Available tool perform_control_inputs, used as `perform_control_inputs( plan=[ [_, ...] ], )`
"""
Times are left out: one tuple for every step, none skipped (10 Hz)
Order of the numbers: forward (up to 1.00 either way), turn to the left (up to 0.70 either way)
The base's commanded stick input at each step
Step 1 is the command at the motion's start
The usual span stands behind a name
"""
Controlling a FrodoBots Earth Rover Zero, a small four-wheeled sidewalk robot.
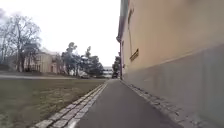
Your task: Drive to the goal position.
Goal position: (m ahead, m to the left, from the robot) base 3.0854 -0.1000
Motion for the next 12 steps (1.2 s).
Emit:
perform_control_inputs(
  plan=[
    [0.85, -0.12],
    [0.85, -0.08],
    [0.85, -0.28],
    [0.85, 0.03],
    [0.85, 0.03],
    [0.85, 0.03],
    [0.85, 0.03],
    [0.85, 0.03],
    [0.85, 0.03],
    [0.85, 0.03],
    [0.85, 0.03],
    [0.85, 0.03]
  ],
)
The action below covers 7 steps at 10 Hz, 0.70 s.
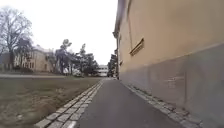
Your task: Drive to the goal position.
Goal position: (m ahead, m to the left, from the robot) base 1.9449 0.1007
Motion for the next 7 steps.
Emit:
perform_control_inputs(
  plan=[
    [0.85, 0.03],
    [0.85, 0.03],
    [0.85, 0.03],
    [0.85, 0.03],
    [0.85, 0.03],
    [0.85, 0.03],
    [0.85, 0.03]
  ],
)
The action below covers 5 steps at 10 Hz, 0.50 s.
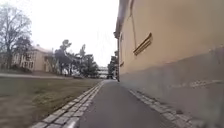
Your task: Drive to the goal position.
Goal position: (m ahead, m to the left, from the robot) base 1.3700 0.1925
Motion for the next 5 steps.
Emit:
perform_control_inputs(
  plan=[
    [0.85, 0.03],
    [0.85, 0.03],
    [0.85, 0.03],
    [0.85, 0.03],
    [0.85, 0.03]
  ],
)
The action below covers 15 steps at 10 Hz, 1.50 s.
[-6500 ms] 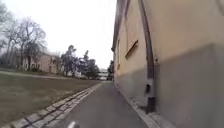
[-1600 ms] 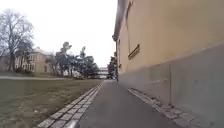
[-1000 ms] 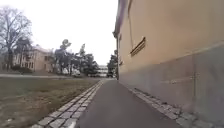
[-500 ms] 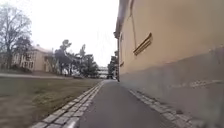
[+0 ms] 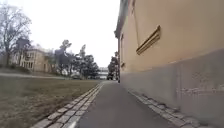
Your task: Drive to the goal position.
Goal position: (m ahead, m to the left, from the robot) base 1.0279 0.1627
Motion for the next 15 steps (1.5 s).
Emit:
perform_control_inputs(
  plan=[
    [0.85, 0.03],
    [0.85, 0.03],
    [0.85, 0.03],
    [0.85, 0.03],
    [0.85, -0.08],
    [0.85, -0.20],
    [0.85, -0.30],
    [0.85, -0.22],
    [0.85, 0.03],
    [0.85, 0.03],
    [0.85, 0.03],
    [0.85, 0.03],
    [0.85, 0.03],
    [0.85, 0.03],
    [0.85, 0.03]
  ],
)
